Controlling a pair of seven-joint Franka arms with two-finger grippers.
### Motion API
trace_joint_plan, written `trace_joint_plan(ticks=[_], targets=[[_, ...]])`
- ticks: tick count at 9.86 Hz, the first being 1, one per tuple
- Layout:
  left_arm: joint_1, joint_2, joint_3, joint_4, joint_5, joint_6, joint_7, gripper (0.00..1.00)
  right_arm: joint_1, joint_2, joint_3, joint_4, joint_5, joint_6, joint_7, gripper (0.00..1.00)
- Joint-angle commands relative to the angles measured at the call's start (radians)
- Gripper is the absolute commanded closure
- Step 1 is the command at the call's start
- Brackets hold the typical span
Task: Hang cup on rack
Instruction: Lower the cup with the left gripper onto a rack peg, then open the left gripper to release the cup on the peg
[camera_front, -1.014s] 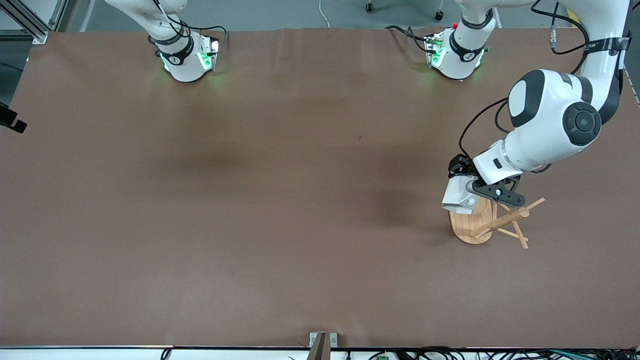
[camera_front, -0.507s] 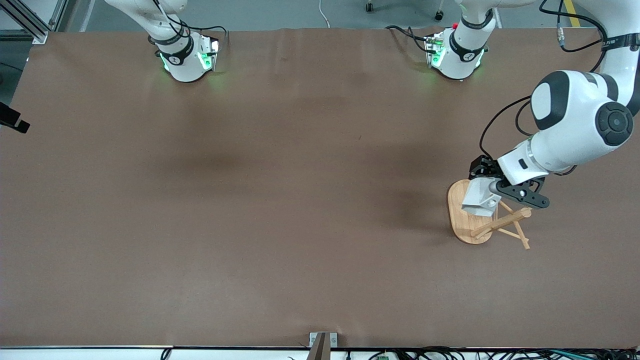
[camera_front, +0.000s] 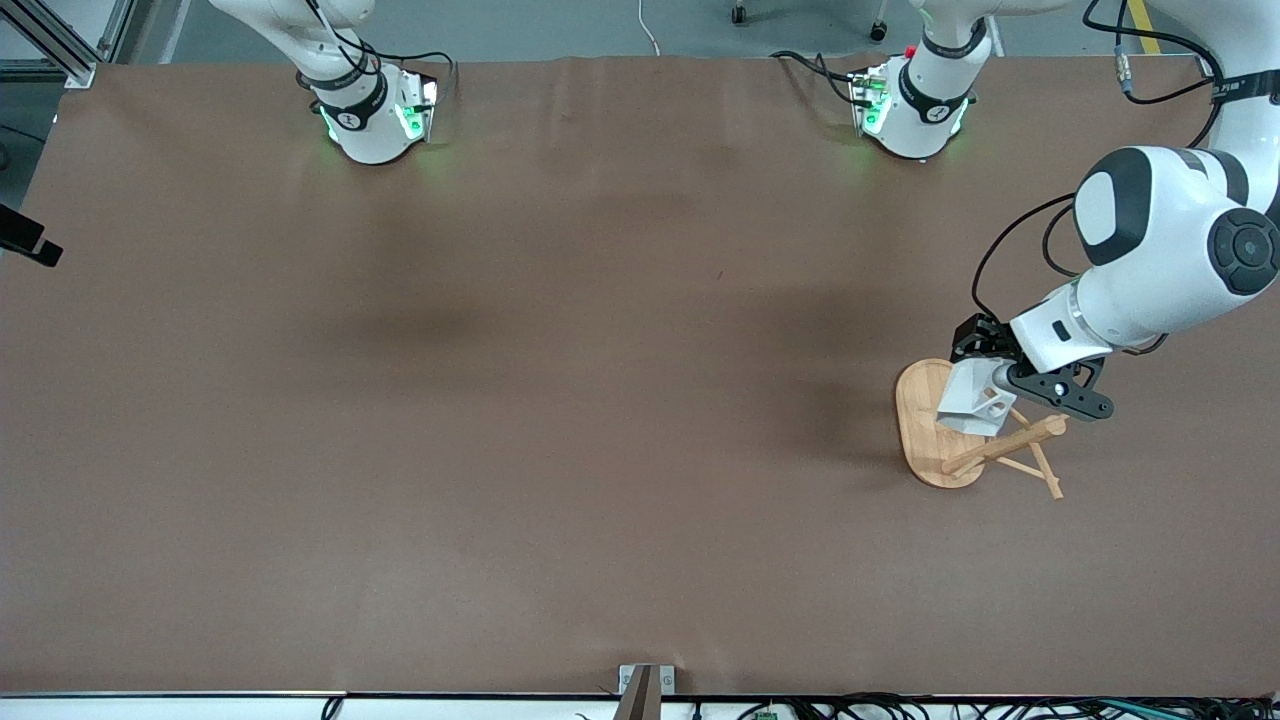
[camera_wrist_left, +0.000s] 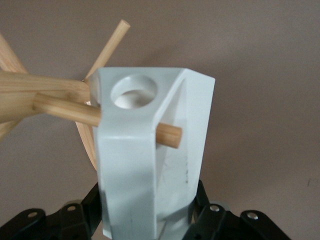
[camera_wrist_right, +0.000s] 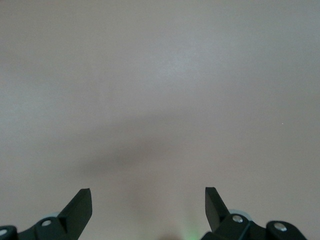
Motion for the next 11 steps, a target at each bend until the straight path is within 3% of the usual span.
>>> trace_joint_plan(ticks=[1,2,3,7,11], targets=[[-0.001,0.037,0.017,-0.02,-0.018,0.054,0.038,0.84,0.011,-0.024,0.004,-0.008,-0.002,0.007,-0.008,0.0],[-0.001,0.043,0.018,-0.017,-0.02,0.057,0.038,0.64,0.008,-0.024,0.002,-0.009,-0.002,0.007,-0.008,0.0],[-0.002,0.046,0.019,-0.008,-0.02,0.072,0.038,0.01,0.008,-0.027,0.002,-0.023,-0.004,0.012,-0.008,0.0],[0.027,0.033,0.016,0.07,-0.018,0.02,-0.037,0.0,0.008,-0.039,-0.002,-0.037,-0.002,0.029,-0.042,0.0],[-0.01,-0.007,0.022,0.277,0.046,-0.237,-0.299,0.0,0.008,-0.039,-0.002,-0.037,-0.002,0.027,-0.042,0.0]])
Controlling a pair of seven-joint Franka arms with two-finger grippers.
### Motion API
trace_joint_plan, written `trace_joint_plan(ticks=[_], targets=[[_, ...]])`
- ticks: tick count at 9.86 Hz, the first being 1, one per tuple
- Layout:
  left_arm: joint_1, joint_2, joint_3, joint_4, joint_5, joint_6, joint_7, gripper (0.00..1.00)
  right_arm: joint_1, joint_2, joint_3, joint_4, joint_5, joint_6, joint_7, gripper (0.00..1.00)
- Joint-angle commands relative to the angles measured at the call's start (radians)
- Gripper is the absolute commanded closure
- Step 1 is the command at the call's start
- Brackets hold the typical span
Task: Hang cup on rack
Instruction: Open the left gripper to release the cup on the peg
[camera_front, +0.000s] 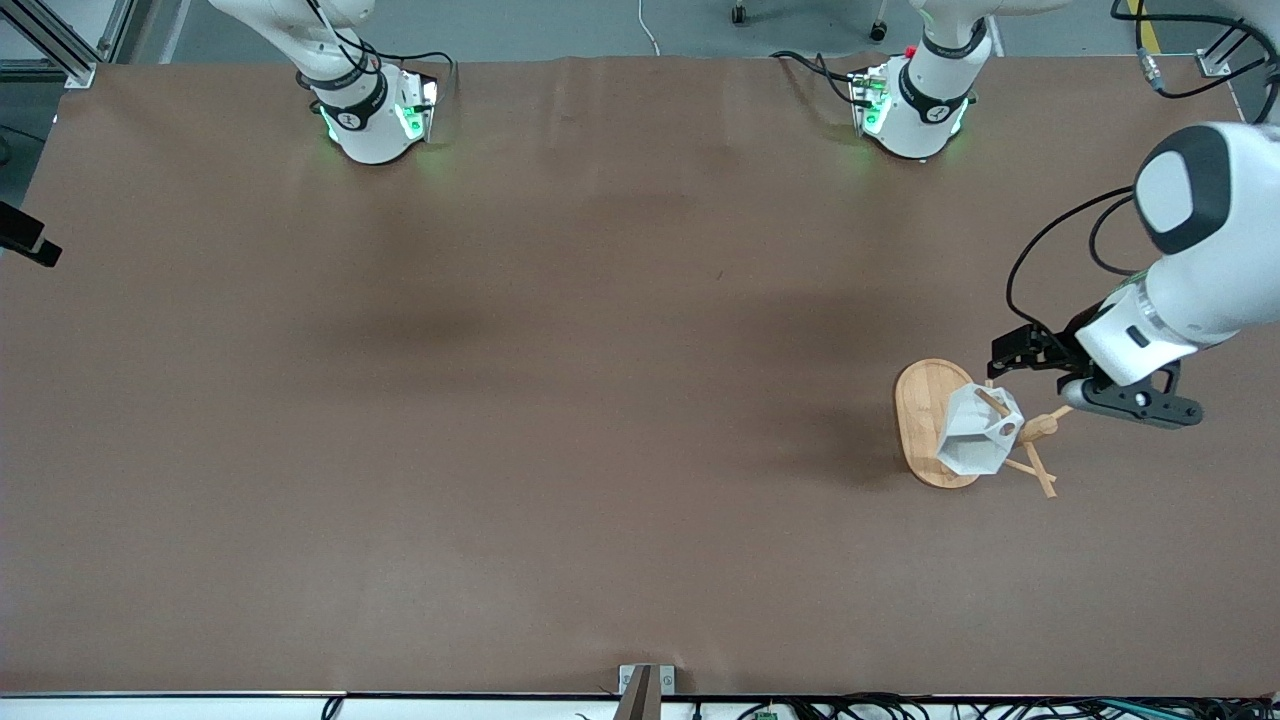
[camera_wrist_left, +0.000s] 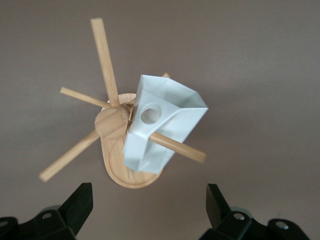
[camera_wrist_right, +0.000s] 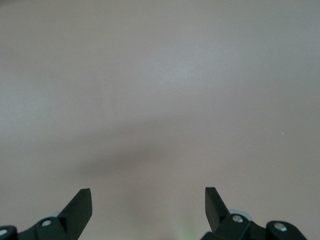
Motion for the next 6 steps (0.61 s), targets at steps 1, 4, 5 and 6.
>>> trace_joint_plan(ticks=[1,4,5,6], targets=[[-0.012,-0.009,0.003,0.096,0.103,-0.094,-0.064,0.0,0.001,-0.032,-0.002,-0.035,-0.002,0.013,-0.013,0.0],[0.011,-0.074,0.003,0.174,0.139,-0.168,-0.053,0.0,0.0,-0.032,-0.002,-0.035,-0.002,0.014,-0.013,0.0],[0.02,-0.1,0.001,0.176,0.138,-0.211,-0.051,0.0,0.0,-0.032,-0.002,-0.035,-0.002,0.013,-0.013,0.0],[0.024,-0.118,0.003,0.176,0.138,-0.266,-0.05,0.0,0.0,-0.03,-0.002,-0.034,-0.004,0.016,-0.013,0.0]])
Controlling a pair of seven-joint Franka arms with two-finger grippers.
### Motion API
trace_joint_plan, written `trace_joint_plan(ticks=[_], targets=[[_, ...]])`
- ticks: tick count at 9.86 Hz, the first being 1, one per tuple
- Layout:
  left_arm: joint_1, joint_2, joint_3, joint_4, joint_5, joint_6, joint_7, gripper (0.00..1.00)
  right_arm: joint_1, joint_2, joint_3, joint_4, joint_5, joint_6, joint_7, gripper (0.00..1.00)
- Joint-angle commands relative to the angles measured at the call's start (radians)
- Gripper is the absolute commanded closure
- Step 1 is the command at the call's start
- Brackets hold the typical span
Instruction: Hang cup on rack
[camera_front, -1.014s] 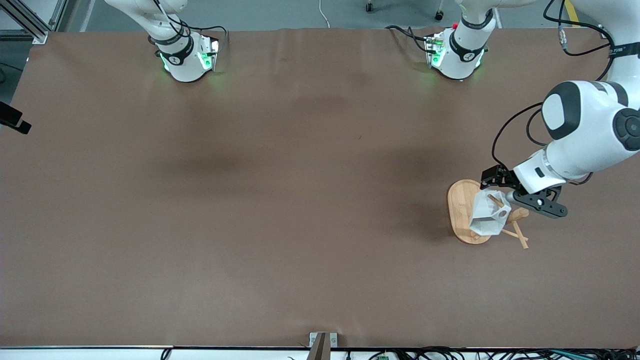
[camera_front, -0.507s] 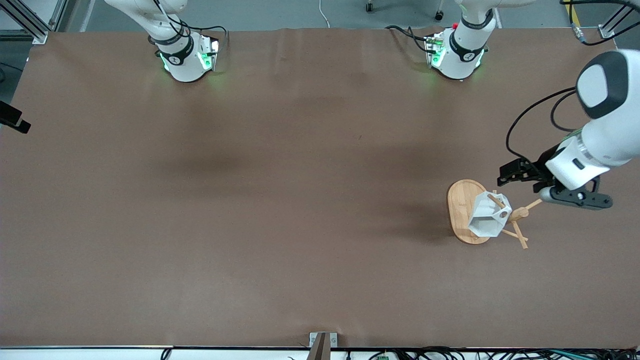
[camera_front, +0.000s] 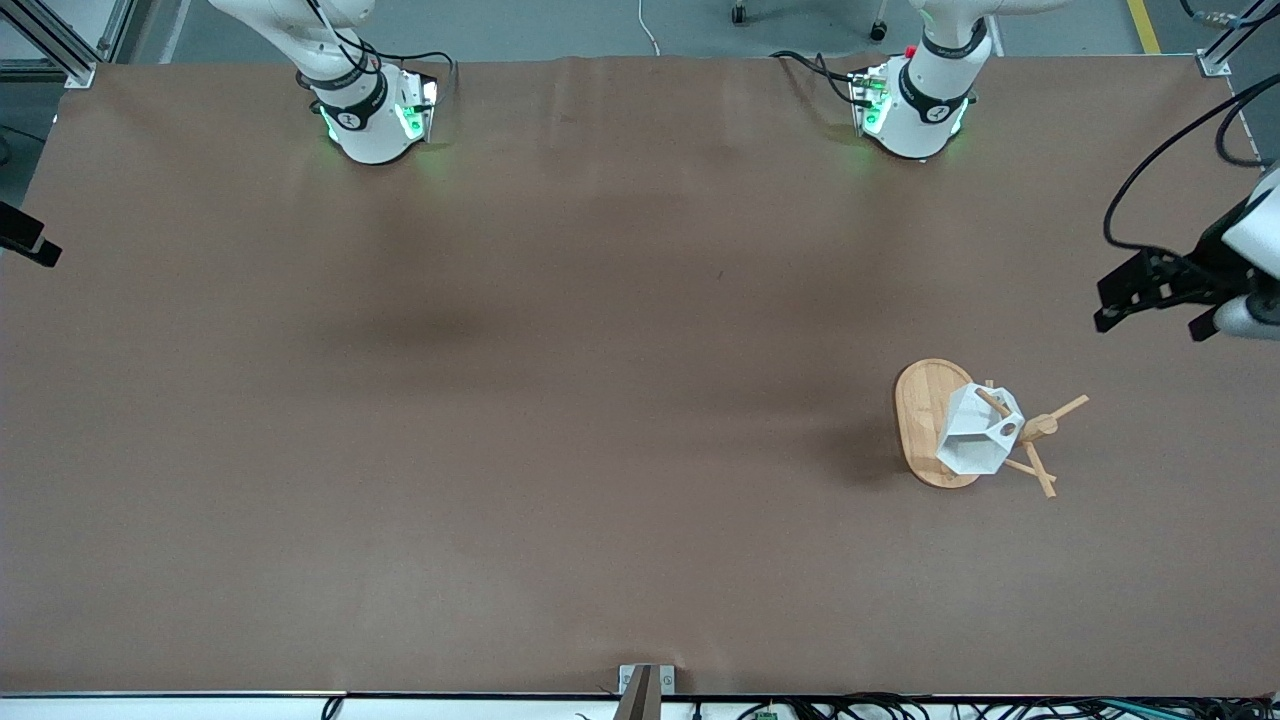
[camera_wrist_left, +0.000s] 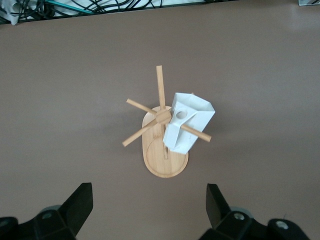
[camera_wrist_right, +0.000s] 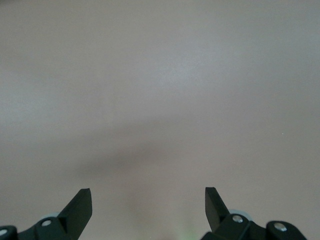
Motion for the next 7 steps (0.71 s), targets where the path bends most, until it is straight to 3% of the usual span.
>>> trace_joint_plan(ticks=[1,7], targets=[[0.019,-0.028,-0.002,-0.022,0.004,-0.086,-0.009,0.0,0.0,-0.03,-0.002,-0.033,-0.004,0.022,-0.011,0.0],[0.076,-0.127,-0.077,-0.117,-0.001,-0.143,-0.051,0.0,0.0,-0.03,-0.002,-0.033,-0.002,0.024,-0.011,0.0]])
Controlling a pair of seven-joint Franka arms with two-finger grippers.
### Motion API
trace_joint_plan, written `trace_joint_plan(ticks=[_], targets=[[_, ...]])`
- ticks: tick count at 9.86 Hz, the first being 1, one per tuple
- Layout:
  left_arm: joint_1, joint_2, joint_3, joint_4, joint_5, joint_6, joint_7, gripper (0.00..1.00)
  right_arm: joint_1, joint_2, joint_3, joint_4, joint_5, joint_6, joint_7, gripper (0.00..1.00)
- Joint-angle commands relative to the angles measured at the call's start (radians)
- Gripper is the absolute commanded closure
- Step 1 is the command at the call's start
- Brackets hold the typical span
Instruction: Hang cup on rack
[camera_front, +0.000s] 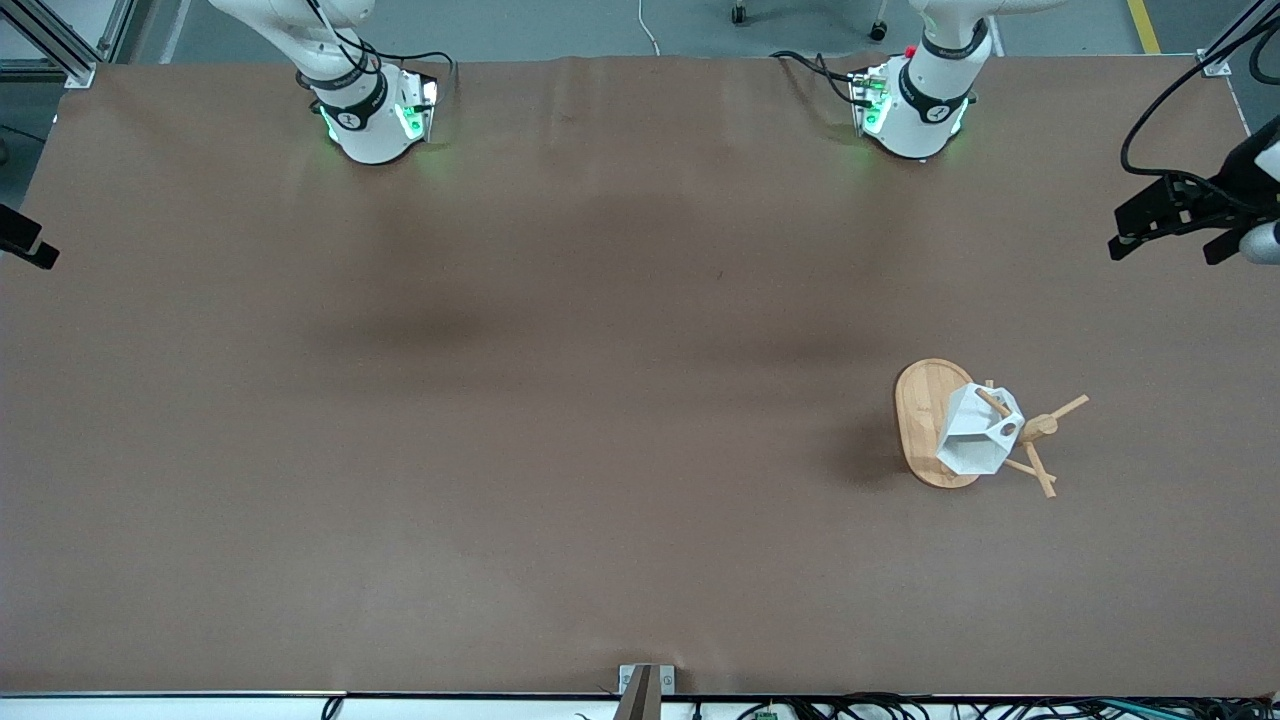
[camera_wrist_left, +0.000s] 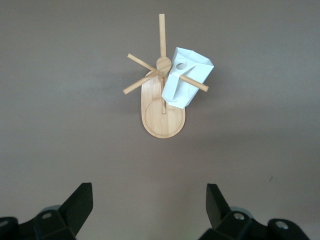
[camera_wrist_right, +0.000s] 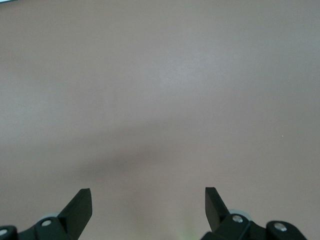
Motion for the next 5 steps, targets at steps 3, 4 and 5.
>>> trace_joint_plan(ticks=[3,4,5], targets=[[0.003,-0.083,-0.042,-0.128,0.009,0.016,-0.08,0.0,0.0,-0.03,-0.001,-0.033,-0.004,0.011,-0.011,0.0],[-0.01,-0.083,-0.041,-0.127,0.009,0.013,-0.089,0.0,0.0,-0.03,-0.001,-0.033,-0.004,0.013,-0.011,0.0],[-0.021,-0.083,-0.041,-0.122,0.013,0.013,-0.087,0.0,0.0,-0.03,-0.001,-0.033,-0.004,0.011,-0.011,0.0]])
